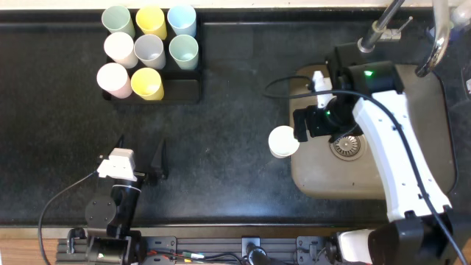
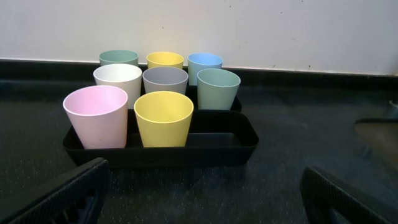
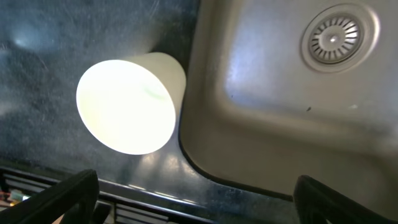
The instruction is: Store Cups
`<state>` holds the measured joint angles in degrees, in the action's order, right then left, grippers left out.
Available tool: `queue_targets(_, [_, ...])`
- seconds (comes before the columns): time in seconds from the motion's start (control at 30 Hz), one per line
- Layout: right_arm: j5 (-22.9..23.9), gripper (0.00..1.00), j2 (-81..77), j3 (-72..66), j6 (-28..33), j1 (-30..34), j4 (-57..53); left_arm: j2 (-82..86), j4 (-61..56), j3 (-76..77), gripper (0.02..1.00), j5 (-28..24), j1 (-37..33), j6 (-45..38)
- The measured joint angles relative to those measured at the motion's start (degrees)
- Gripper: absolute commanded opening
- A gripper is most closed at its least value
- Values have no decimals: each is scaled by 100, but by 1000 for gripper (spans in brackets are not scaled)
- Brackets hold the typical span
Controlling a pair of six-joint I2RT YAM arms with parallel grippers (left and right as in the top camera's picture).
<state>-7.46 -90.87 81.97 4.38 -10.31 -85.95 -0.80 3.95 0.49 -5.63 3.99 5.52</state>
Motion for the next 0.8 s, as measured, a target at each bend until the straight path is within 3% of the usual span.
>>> queue_targets(0.4, [87, 982, -817, 11, -118, -227, -101, 0, 0, 0, 1000, 0, 0, 0])
queue_targets(0.5, [105, 884, -1019, 11, -170, -256, 2, 0, 0, 0, 1000, 0, 0, 0])
queue_targets(0.53, [107, 794, -1071, 11, -173, -256, 35, 0, 0, 0, 1000, 0, 0, 0])
queue_targets(0.63, [144, 678, -1257, 11, -267, -260, 120, 0, 0, 0, 1000, 0, 0, 0])
queue_targets(0.67, [144, 575, -1274, 11, -275, -267, 157, 0, 0, 0, 1000, 0, 0, 0])
queue_targets(0.8, [153, 395, -1287, 11, -321, -317, 332, 0, 2, 0, 1000, 0, 0, 0])
